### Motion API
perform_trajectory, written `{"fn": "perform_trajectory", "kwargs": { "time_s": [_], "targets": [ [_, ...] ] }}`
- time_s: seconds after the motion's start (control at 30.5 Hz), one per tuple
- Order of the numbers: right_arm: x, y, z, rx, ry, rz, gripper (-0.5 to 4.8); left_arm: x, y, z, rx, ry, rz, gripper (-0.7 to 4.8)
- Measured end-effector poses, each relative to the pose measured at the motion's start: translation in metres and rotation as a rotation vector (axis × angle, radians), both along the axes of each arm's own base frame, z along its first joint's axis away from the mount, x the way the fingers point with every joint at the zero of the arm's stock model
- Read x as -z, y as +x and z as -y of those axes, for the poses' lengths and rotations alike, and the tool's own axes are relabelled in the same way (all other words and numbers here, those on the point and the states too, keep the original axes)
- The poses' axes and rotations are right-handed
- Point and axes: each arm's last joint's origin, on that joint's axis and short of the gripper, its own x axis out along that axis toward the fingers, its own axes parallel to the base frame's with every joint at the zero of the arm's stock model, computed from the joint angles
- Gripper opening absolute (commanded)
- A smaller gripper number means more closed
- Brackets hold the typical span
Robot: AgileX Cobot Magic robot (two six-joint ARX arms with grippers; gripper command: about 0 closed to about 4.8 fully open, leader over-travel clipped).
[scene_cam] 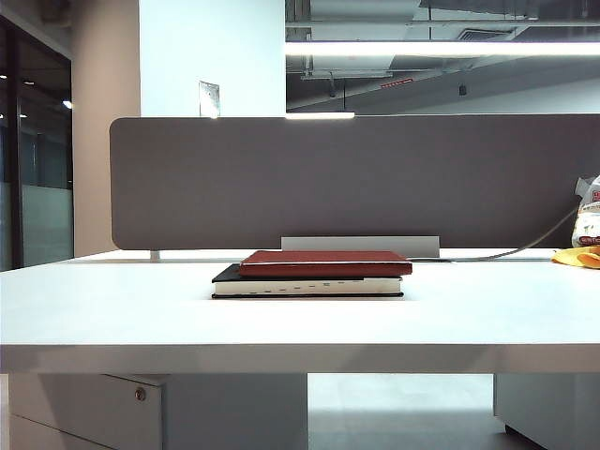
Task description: Pick up the red book and place it on top of the black book.
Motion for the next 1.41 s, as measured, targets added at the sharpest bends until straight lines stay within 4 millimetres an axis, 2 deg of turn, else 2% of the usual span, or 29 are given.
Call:
{"fn": "perform_trajectory", "kwargs": {
  "time_s": [0.65,0.98,1.05,1.41],
  "targets": [
    [0.0002,0.0005,-0.0009,-0.009,-0.038,0.009,-0.01,-0.0013,-0.0015,-0.0088,-0.272,0.094,-0.027,0.18],
    [0.0007,0.0013,-0.0020,-0.017,-0.041,0.006,-0.01,-0.0014,-0.0014,-0.0097,-0.281,0.121,-0.026,0.16],
    [0.0007,0.0013,-0.0020,-0.017,-0.041,0.006,-0.01,-0.0014,-0.0014,-0.0097,-0.279,0.128,-0.025,-0.07],
    [0.0010,0.0018,-0.0023,-0.020,-0.040,0.003,-0.01,-0.0015,-0.0015,-0.0103,-0.291,0.174,-0.021,-0.06]
  ]
}}
